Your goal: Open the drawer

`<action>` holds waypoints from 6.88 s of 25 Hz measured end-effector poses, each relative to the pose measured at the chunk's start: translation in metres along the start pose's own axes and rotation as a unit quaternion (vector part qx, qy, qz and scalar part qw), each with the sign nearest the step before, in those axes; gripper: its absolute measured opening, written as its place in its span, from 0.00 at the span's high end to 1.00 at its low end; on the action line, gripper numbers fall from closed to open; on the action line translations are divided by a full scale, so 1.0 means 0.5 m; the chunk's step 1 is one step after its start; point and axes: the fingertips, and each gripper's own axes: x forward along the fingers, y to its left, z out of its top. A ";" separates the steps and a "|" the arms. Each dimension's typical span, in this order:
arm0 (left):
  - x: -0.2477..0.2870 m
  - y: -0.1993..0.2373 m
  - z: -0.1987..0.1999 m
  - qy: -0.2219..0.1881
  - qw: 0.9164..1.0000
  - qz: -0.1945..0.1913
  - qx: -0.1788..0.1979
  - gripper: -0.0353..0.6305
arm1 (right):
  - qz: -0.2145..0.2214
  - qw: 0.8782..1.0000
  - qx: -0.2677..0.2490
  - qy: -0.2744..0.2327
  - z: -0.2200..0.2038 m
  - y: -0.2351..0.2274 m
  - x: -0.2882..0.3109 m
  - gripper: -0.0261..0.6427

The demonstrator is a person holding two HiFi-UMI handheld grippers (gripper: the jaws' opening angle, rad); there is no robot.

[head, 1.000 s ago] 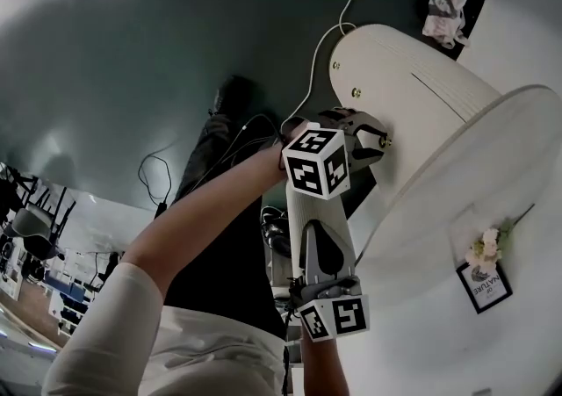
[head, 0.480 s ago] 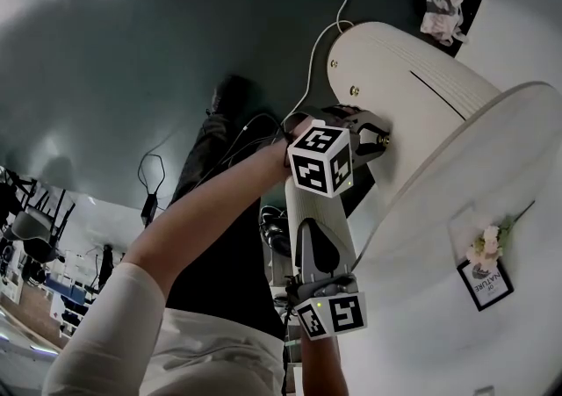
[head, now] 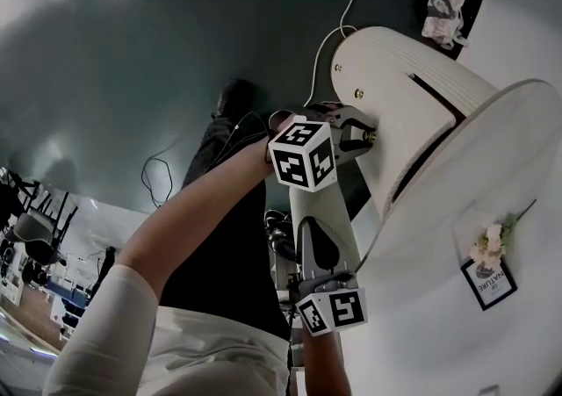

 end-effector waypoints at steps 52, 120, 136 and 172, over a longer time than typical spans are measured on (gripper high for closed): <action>-0.303 0.017 -0.137 0.062 0.997 0.040 -0.009 0.79 | 0.040 0.998 -0.043 0.008 -0.044 0.097 0.043 0.94; -0.659 -0.502 0.524 -0.060 0.956 0.278 -0.080 0.81 | 0.069 0.957 -0.181 -0.215 0.235 0.279 -0.625 0.94; -0.772 -0.600 0.634 -0.090 0.952 0.289 -0.042 0.92 | 0.040 0.938 -0.190 -0.288 0.292 0.347 -0.771 0.94; -0.871 -0.587 0.715 -0.120 0.960 0.251 -0.007 0.94 | -0.030 0.913 -0.192 -0.359 0.333 0.392 -0.840 0.94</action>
